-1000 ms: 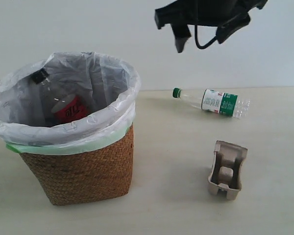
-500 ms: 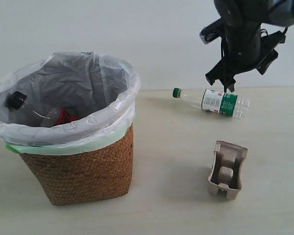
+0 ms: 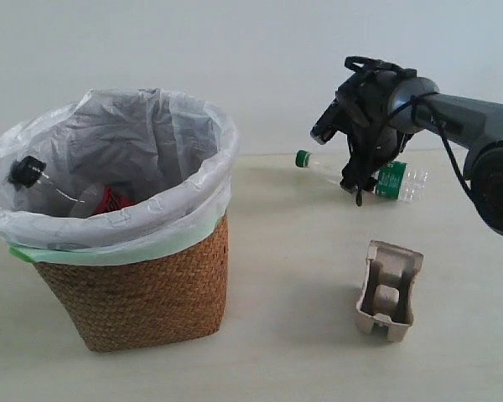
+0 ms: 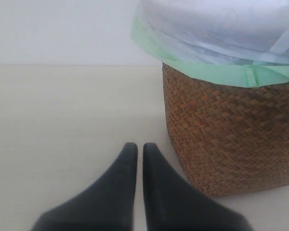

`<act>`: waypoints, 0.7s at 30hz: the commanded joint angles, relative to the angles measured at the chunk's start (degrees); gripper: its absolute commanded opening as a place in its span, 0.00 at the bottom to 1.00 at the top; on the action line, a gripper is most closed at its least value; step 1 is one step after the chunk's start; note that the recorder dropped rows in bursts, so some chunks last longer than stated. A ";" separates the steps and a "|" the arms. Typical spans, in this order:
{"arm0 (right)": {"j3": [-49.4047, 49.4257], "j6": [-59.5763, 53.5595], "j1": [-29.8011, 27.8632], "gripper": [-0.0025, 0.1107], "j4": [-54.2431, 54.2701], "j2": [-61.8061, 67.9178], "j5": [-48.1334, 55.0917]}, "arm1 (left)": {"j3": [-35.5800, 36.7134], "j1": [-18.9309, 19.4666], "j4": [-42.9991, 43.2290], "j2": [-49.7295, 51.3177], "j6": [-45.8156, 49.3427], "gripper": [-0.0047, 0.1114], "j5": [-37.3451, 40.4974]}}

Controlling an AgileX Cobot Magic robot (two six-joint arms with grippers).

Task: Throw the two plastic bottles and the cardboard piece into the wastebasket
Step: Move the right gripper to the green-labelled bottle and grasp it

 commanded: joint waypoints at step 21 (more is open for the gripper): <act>-0.50 0.08 -0.34 0.02 -2.75 1.65 -6.42 | 0.21 -0.49 -0.15 -0.22 0.14 0.07 -0.28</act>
